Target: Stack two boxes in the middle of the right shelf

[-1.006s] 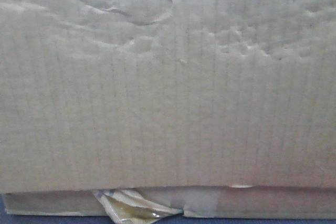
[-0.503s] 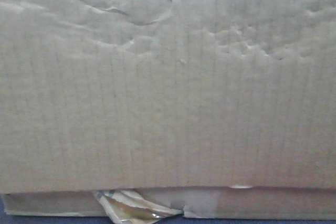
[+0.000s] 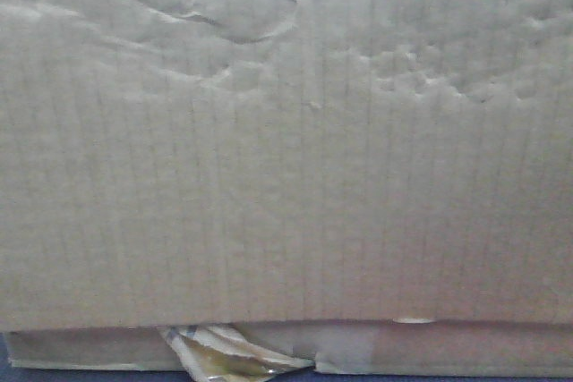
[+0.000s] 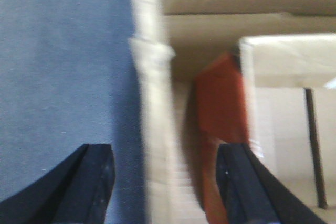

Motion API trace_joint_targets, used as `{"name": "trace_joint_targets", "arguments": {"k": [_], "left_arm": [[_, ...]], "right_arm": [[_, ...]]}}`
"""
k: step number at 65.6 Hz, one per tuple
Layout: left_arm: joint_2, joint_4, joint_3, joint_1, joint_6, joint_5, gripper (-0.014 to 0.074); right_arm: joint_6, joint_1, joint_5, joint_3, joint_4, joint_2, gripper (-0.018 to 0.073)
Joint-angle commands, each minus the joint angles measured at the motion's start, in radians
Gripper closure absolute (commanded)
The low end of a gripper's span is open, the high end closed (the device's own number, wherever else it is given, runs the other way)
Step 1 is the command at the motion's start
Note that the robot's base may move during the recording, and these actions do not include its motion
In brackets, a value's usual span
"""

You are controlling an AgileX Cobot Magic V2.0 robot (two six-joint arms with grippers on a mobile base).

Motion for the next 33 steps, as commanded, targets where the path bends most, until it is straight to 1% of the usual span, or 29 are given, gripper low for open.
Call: {"name": "trace_joint_targets", "arguments": {"k": [1,3,8,12,14,22,28,33], "left_arm": [[0.000,-0.034,0.002,0.024,0.034,-0.005,0.0259],[0.000,-0.050,0.002,0.030,0.050,-0.005,0.0259],[0.005,-0.052,0.004,0.030,0.069,-0.005,0.0259],[0.012,-0.052,0.004,0.030,0.069,-0.005,0.0259],[0.016,-0.052,0.004,0.028,0.069,-0.005,0.0259],[0.026,-0.050,0.011,0.026,0.069,-0.005,0.0259],[0.031,-0.050,0.037,0.026,0.069,-0.005,0.0259],[0.032,-0.048,0.064,0.026,0.069,-0.005,0.0259]], "right_arm": [[0.003,-0.006,0.162,-0.100,-0.001,0.066,0.0722],[0.003,-0.006,0.205,-0.130,-0.001,0.086,0.0722],[0.003,-0.006,0.360,-0.206,-0.001,0.163,0.0722],[0.001,-0.006,0.468,-0.250,-0.001,0.223,0.0722],[0.001,-0.006,0.492,-0.259,-0.001,0.237,0.0722],[0.001,-0.006,0.502,-0.278,-0.001,0.266,0.0722],[0.001,-0.006,0.507,-0.278,0.058,0.266,0.0722],[0.001,-0.006,0.490,-0.278,0.072,0.266,0.0722]]}}
